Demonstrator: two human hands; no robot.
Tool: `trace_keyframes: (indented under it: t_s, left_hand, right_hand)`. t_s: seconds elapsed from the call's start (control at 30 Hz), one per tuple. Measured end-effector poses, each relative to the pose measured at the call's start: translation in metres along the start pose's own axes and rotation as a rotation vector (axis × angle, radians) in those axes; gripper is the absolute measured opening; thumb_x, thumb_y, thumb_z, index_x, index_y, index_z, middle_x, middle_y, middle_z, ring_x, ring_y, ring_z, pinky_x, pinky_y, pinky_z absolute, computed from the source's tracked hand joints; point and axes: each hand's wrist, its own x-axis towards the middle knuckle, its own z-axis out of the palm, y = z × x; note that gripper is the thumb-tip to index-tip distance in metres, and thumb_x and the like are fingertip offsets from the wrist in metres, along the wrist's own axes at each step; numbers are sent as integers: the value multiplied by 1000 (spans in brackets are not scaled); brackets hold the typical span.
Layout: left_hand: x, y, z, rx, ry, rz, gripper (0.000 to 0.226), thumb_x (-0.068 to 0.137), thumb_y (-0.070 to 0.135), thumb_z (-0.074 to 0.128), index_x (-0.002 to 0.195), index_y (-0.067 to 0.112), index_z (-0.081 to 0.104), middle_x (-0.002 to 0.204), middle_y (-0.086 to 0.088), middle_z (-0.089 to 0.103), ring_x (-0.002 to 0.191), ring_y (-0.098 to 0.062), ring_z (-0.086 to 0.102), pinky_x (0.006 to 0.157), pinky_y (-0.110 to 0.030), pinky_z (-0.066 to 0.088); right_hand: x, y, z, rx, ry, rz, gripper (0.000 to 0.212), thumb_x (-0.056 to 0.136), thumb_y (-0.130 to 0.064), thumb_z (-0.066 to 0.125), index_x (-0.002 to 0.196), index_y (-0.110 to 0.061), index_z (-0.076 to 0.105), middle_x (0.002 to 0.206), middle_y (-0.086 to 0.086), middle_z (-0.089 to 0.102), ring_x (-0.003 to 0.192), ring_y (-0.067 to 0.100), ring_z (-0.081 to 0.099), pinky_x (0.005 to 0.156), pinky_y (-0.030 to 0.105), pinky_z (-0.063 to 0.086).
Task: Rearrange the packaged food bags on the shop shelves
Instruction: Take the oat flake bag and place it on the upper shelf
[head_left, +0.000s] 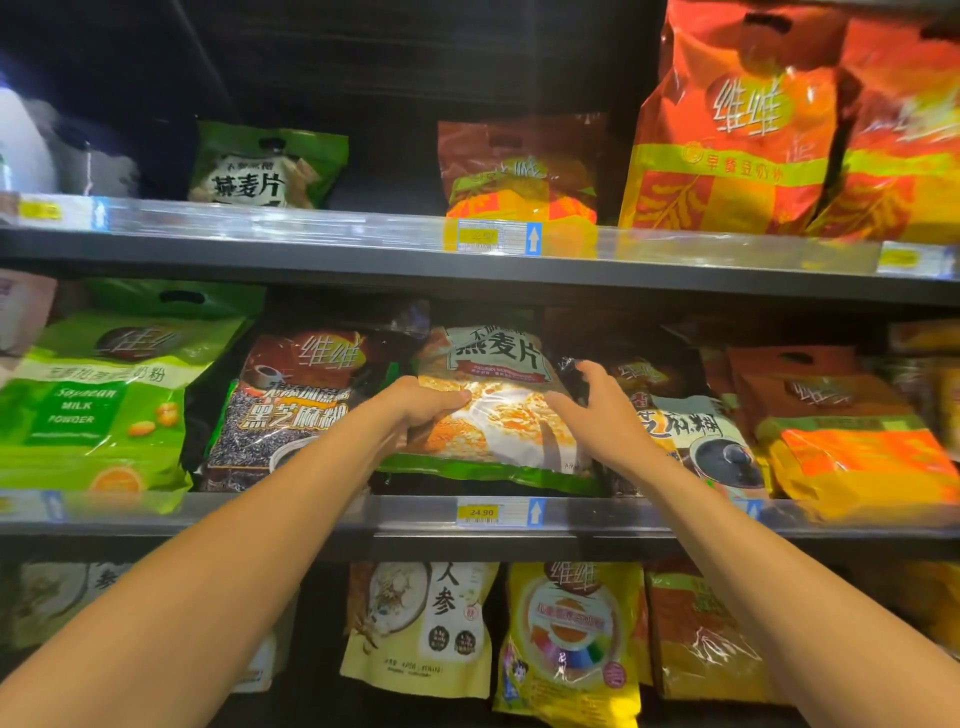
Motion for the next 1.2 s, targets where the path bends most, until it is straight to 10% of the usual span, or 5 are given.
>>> trace_keyframes:
  t_s: [0.27,0.47,0.83,1.0,1.2]
  left_hand:
    - [3,21,-17,-30,17,26,74,79,40,87,129,-2,52,108,-14,71,93,-28,70,91,-41,56]
    - [-5,45,-25,54,-21,44,25,93,31,75,86,7,71,70,-5,75,55,-18,68,60,-28,55]
    - [-19,18,-32,-102,-86,-45,36,85,36,81,100,5,71,78,-11,79,57,-22,74,56,-31,58]
    - [-28,15,-34,-129,-87,-45,47,82,36,85,109,1,70,83,-13,80,60,-23,75,54,-31,60]
    - [-44,11,-36,-157,-101,-63,41,85,32,83,106,0,70,79,-13,79,56,-22,74,49,-29,59]
  right_hand:
    - [10,6,-1,34,-106,104,77,99,-51,57,160,-19,24,162,11,39,143,32,44,108,44,42]
    - [9,8,4,11,-95,98,71,102,-54,45,159,-15,30,158,11,45,138,31,48,104,42,41]
    - [18,-4,-7,208,-165,184,91,91,-71,54,156,-10,36,157,4,45,134,27,51,99,39,44]
    - [28,1,-1,365,-383,299,127,44,-97,68,143,-18,56,146,4,60,130,26,58,116,48,38]
    - [15,-11,2,443,-475,314,64,84,-69,66,121,-17,71,116,1,78,117,26,68,115,44,42]
